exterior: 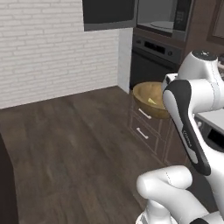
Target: Pick the lemon wedge from the sink and place it in the bowl. Then pick the bowl and place it in the microwave. Then close the microwave door and press the start button.
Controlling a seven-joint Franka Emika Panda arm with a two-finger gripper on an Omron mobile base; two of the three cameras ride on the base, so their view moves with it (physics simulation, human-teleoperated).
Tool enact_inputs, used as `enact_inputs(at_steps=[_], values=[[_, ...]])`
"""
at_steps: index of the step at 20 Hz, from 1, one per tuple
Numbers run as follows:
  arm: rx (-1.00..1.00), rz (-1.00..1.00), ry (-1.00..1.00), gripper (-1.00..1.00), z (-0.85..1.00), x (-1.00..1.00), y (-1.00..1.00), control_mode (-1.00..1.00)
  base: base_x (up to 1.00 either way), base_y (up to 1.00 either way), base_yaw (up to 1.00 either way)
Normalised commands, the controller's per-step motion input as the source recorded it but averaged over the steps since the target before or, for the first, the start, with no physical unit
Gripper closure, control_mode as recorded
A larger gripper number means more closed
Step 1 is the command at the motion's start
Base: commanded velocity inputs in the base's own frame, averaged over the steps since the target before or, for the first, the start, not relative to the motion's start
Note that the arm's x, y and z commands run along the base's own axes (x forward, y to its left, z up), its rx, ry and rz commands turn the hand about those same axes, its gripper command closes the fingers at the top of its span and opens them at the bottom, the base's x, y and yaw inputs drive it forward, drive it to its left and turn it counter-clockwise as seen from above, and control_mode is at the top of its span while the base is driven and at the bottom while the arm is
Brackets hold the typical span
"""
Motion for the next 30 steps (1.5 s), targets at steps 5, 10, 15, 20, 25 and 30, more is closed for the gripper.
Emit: enact_inputs(at_steps=[5,10,15,20,25,30], values=[[0.00,0.00,0.00,1.00,0.00,0.00,0.00,1.00,0.30,0.22,-0.18],[0.00,0.00,0.00,1.00,0.00,0.00,0.00,1.00,0.20,0.25,-0.19],[0.00,0.00,0.00,1.00,0.00,0.00,0.00,1.00,0.43,0.63,-0.24],[0.00,0.00,0.00,1.00,0.00,0.00,0.00,1.00,0.78,0.50,-0.24],[0.00,0.00,0.00,1.00,0.00,0.00,0.00,1.00,0.77,0.23,-0.25],[0.00,0.00,0.00,1.00,0.00,0.00,0.00,1.00,0.74,0.29,-0.30]])
